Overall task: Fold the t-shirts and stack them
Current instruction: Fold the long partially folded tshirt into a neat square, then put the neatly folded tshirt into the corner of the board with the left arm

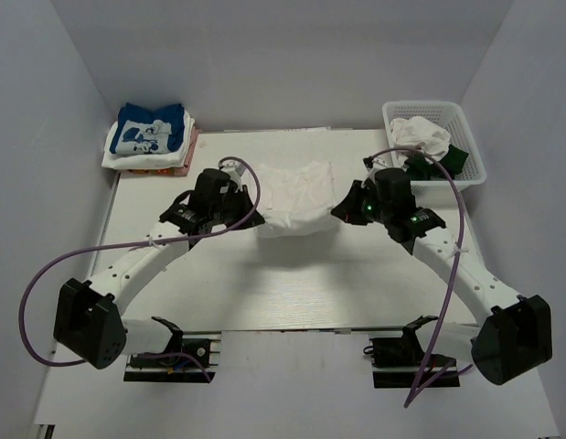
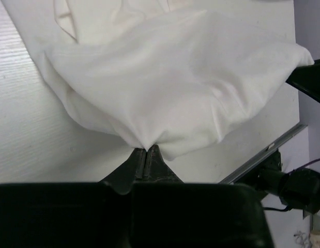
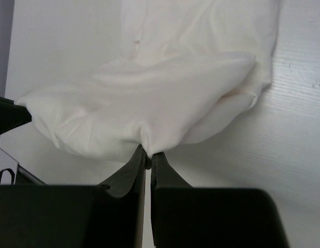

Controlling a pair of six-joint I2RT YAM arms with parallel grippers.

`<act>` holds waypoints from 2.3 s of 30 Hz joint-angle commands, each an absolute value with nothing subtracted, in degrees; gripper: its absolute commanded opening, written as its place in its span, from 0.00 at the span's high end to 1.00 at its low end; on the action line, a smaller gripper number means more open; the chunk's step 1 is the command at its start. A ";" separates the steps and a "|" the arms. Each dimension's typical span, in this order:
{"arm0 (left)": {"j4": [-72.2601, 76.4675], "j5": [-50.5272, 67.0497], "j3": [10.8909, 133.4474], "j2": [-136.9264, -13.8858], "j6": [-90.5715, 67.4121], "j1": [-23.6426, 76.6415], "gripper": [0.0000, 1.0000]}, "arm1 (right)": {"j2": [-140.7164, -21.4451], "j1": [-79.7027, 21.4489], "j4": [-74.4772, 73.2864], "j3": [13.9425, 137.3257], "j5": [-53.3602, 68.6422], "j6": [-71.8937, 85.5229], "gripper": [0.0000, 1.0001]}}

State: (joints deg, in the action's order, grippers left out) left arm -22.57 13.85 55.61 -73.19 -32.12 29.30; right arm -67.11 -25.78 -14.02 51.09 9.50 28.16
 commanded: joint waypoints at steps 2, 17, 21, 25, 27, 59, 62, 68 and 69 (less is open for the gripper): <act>-25.04 6.71 63.88 -76.62 -34.19 28.48 1.00 | -71.00 -25.75 -14.67 59.05 6.26 30.14 1.00; -34.89 -7.55 97.89 -104.13 -29.89 25.05 1.00 | -95.97 -21.28 -18.54 84.10 1.58 29.62 1.00; -35.95 -6.95 106.25 -112.91 -28.83 22.60 1.00 | -102.74 -19.95 -20.65 92.19 4.64 27.43 1.00; -36.04 -3.79 111.70 -119.68 -26.73 21.18 1.00 | -110.90 -19.16 -22.76 98.78 5.63 26.37 1.00; -35.51 -2.90 114.34 -121.98 -26.19 20.57 1.00 | -115.02 -18.55 -23.82 102.11 6.58 26.28 1.00; -27.41 13.11 99.40 -128.05 -19.42 18.19 0.07 | -96.25 -16.44 -10.90 77.61 20.74 19.52 0.10; -28.04 11.51 101.16 -131.65 -18.37 18.81 0.18 | -93.61 -16.26 -11.78 76.82 19.87 18.28 0.10; -31.46 10.90 105.90 -137.02 -17.06 18.81 0.61 | -89.40 -16.35 -13.19 75.77 17.58 18.02 0.10; -31.46 10.90 106.69 -137.80 -16.27 18.81 0.75 | -89.04 -16.35 -12.84 74.72 17.32 18.02 0.10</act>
